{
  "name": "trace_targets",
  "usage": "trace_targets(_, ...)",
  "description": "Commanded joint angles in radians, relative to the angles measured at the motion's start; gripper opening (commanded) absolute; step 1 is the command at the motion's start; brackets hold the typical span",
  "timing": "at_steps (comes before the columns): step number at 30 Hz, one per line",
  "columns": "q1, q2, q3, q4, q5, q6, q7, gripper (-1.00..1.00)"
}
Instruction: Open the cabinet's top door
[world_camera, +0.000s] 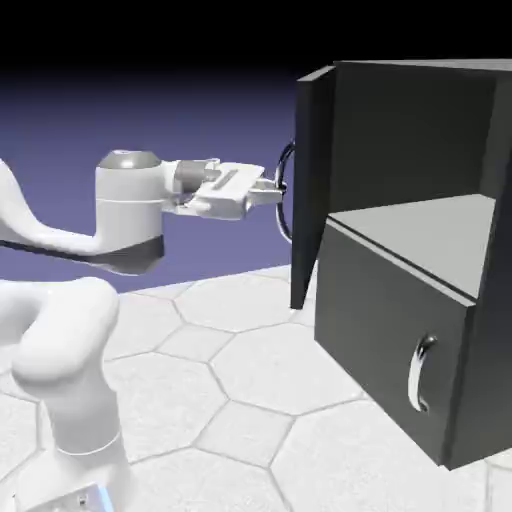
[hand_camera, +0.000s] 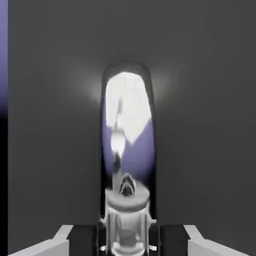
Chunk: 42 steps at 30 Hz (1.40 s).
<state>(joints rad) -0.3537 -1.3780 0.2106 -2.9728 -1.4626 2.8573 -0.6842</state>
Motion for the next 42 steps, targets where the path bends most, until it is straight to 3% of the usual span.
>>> trace_targets(1, 0.025, -0.018, 0.009, -0.012, 0.045, -0.033, -0.034, -1.00)
trace_targets(6, 0.159, -0.110, 0.100, -0.049, 0.258, -0.230, -0.166, -1.00)
trace_targets(11, 0.333, -0.098, 0.114, -0.039, 0.248, -0.442, -0.145, -1.00)
trace_targets(21, 0.451, -0.087, 0.465, 0.071, 0.604, -0.846, -0.191, -1.00)
trace_targets(28, 0.364, -0.001, 0.714, 0.284, 0.811, -1.135, -0.189, -1.00)
trace_targets(42, -0.021, 0.073, 1.011, 0.791, 1.007, -1.578, -0.227, -1.00)
